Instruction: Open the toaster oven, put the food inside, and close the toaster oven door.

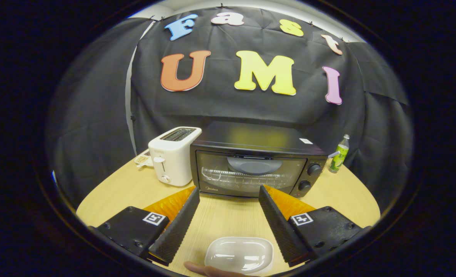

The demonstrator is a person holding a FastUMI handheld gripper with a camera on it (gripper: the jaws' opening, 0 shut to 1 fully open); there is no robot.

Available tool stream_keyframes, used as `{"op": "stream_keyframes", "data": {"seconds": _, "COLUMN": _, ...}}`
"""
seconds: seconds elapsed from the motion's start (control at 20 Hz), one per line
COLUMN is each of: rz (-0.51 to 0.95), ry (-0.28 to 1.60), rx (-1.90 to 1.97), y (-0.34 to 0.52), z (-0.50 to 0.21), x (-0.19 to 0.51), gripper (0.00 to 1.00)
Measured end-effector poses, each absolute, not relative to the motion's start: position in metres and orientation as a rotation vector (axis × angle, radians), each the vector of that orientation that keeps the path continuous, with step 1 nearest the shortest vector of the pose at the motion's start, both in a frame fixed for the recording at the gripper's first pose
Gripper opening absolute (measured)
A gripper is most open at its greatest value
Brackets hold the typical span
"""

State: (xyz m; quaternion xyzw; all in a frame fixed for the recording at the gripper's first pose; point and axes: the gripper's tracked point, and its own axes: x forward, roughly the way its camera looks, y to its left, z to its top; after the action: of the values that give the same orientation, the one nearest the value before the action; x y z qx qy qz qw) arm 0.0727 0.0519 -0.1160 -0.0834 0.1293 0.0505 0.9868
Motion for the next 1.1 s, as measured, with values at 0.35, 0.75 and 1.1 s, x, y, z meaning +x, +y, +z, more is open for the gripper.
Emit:
{"op": "stream_keyframes", "data": {"seconds": 0.35, "rz": 0.045, "ry": 0.073, "rx": -0.102, "y": 0.043, "z": -0.009, "x": -0.001, "gripper": 1.0}}
{"op": "stream_keyframes", "data": {"seconds": 0.75, "rz": 0.052, "ry": -0.094, "rx": -0.124, "y": 0.027, "z": 0.068, "x": -0.079, "gripper": 1.0}}
{"op": "stream_keyframes", "data": {"seconds": 1.1, "rz": 0.052, "ry": -0.227, "rx": -0.07, "y": -0.011, "z": 0.088, "x": -0.121, "gripper": 1.0}}
